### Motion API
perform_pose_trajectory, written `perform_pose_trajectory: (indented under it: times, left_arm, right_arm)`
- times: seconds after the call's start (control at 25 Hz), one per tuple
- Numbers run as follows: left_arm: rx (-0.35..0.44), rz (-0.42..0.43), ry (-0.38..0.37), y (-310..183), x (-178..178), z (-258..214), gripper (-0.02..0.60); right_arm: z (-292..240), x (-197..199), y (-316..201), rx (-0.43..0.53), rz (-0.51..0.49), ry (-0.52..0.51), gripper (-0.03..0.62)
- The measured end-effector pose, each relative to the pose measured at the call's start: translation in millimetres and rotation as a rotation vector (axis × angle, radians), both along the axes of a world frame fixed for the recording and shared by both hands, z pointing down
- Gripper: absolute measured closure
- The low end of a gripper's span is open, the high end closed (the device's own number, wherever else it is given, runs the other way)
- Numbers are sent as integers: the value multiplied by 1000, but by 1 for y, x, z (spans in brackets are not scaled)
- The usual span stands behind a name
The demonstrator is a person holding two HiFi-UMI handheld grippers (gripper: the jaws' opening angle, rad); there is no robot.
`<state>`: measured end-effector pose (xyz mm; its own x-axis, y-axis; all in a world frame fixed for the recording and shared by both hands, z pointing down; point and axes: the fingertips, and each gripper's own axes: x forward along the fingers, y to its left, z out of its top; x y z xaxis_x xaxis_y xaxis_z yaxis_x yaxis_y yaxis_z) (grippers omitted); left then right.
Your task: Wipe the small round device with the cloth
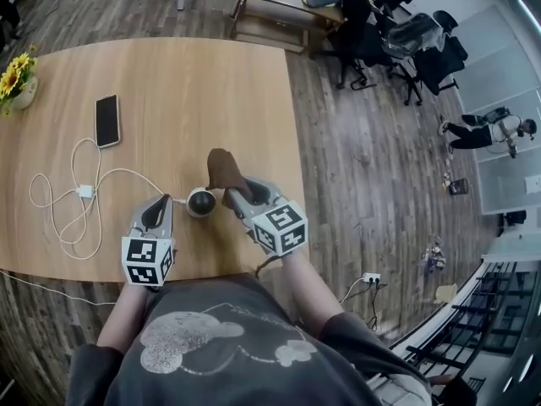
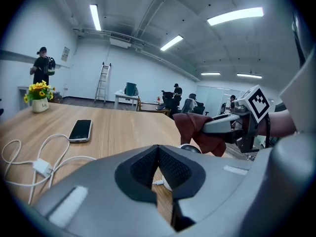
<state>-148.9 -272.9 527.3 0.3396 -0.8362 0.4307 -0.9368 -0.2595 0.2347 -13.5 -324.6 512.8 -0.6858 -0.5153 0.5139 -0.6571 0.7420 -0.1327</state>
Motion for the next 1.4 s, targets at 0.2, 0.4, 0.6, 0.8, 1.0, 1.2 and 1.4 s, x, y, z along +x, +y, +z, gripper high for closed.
perform_pose_trajectory:
  times: [0.2, 0.4, 0.6, 0.8, 1.0, 1.2, 1.4]
  left_arm:
    - [5, -66, -13, 6, -2, -7, 563]
    - [6, -109, -39, 15, -5, -10, 563]
    - [-12, -136, -58, 30, -4, -7, 563]
    - [-20, -168, -72, 41, -6, -6, 563]
    - [-13, -203, -67, 45, -4, -8, 563]
    - [-1, -222, -64, 51, 7, -15, 563]
    - [17, -276, -75, 58, 1, -21, 563]
  right_arm:
    - [1, -25, 1, -18, -165, -43, 510]
    - [34, -32, 9, -97, -232, -10, 510]
    - [71, -22, 15, -173, -251, 69, 510]
    - [101, -16, 24, -206, -281, 192, 510]
    - [112, -10, 25, -227, -255, 203, 510]
    - [92, 2, 18, -160, -203, 140, 510]
    - [46, 5, 13, -93, -125, -1, 510]
